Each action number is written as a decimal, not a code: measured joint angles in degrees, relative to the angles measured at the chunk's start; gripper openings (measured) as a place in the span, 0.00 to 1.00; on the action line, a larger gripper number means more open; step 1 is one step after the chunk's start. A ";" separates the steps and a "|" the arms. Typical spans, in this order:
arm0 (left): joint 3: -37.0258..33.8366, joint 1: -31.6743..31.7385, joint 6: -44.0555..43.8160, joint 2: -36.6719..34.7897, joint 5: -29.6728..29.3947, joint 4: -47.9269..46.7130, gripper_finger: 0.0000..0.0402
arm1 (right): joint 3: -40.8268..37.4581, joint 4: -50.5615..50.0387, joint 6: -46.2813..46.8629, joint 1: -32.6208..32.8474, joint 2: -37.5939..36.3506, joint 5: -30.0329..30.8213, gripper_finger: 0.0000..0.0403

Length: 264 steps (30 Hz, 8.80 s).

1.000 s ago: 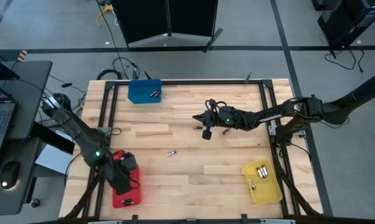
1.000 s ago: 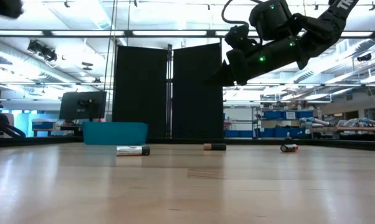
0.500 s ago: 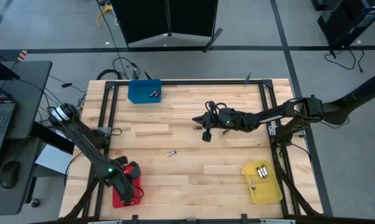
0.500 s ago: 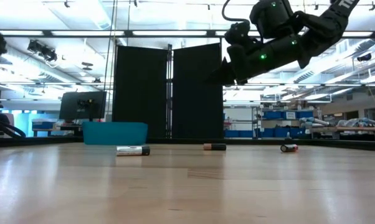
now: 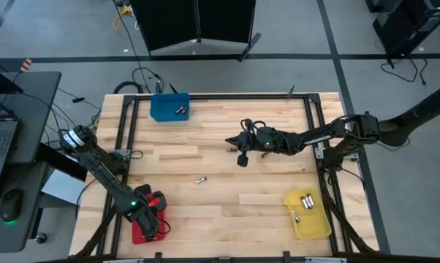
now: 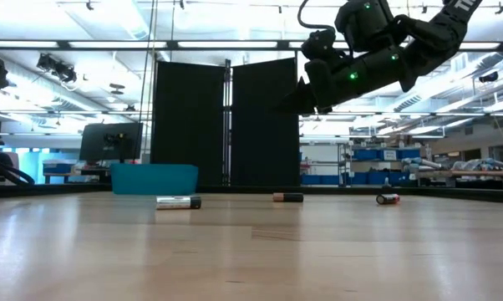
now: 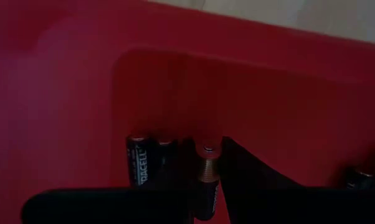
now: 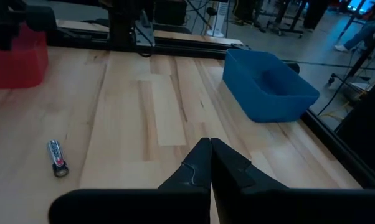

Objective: Sort batteries
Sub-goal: Put the brown battery into the red bin, then put the silver battery into the yellow bin, then put the red battery into the blue bin

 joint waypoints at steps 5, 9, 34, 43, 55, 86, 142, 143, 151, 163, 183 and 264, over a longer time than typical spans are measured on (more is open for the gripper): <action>0.00 0.00 0.00 0.00 0.00 -0.02 0.18 | 0.00 -0.04 -0.08 -0.07 0.00 0.02 0.03; 0.00 0.00 0.25 0.00 -0.02 -0.02 0.22 | 0.00 -0.06 -0.02 -0.07 0.00 0.04 0.03; 17.27 0.00 3.28 -1.43 -15.80 -22.24 0.13 | -0.02 -0.72 -0.45 -1.64 0.00 -1.95 0.03; 6.72 5.87 16.94 -10.44 -30.62 -6.47 0.01 | 0.15 -1.50 -0.18 -1.97 0.00 -5.81 0.03; -18.44 22.69 48.66 -21.35 -19.28 45.17 0.00 | 5.61 -11.02 1.18 -0.87 0.00 -6.01 0.04; -22.64 34.38 45.09 -0.13 -5.68 64.88 0.39 | 22.82 -44.48 13.58 10.55 0.00 6.80 0.22; -24.14 43.25 60.41 7.89 7.34 110.46 0.11 | 5.77 -9.97 25.06 14.78 0.00 -4.39 0.43; -23.57 43.33 60.43 7.87 7.51 109.78 0.11 | 5.79 -10.03 25.12 14.78 0.00 -4.39 0.44; -20.17 45.36 60.33 7.85 8.97 107.27 0.11 | 5.79 -12.09 25.14 14.78 0.00 -4.35 0.43; -16.92 46.16 60.19 8.15 10.30 102.52 0.11 | 5.79 -12.01 25.14 14.73 0.00 -3.93 0.34; -16.94 46.80 64.45 8.17 6.27 101.61 0.36 | 5.84 -17.53 28.23 16.07 -2.16 -1.65 0.16; -16.96 49.53 68.81 8.20 4.39 97.39 0.49 | 0.26 -78.12 94.34 40.81 -8.22 -40.80 0.35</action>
